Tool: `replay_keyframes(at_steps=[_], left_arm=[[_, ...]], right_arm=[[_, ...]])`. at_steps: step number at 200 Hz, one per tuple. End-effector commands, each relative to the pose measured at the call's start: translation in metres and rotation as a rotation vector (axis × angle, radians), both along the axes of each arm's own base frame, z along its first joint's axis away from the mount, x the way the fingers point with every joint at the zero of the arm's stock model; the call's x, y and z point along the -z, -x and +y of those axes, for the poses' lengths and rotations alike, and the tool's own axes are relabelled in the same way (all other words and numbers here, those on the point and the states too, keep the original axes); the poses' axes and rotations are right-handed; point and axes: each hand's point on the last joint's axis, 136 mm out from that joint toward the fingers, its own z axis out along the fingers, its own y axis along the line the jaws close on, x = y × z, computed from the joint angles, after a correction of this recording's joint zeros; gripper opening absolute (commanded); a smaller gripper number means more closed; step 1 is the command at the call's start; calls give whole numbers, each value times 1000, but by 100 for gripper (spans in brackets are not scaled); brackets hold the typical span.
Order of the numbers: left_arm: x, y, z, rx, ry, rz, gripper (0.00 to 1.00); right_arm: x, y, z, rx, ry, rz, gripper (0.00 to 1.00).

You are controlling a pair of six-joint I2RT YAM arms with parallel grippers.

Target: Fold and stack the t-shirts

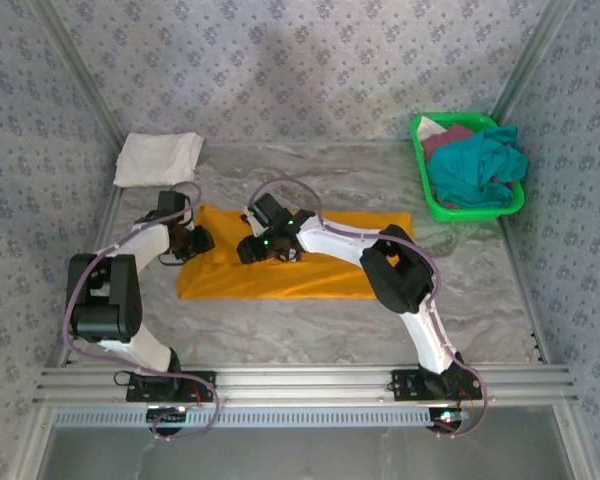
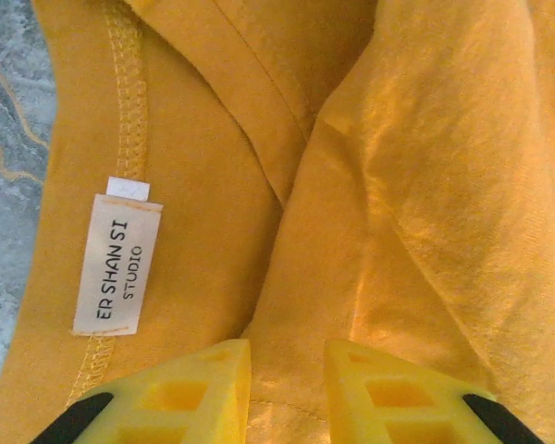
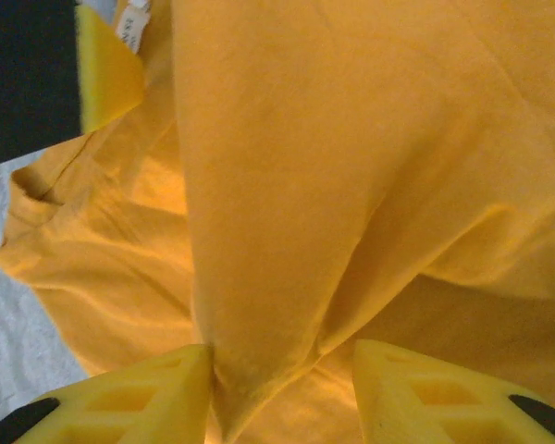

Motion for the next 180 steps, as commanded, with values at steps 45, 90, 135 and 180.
replay_keyframes(at_steps=[45,90,135,180], left_arm=[[7,7,-5,0,32,18,27],[12,14,-10,-1,33,42,7],[-1,14,-4,-34,16,41,0],[-30,14,-5,-62,43,19,0]], right_arm=[[20,-11,-4,28,81,-36,39],[19,-12,-3,27,76,-38,22],[6,-12,0,19,60,-49,20],[-16,-14,-6,25,57,-81,20]])
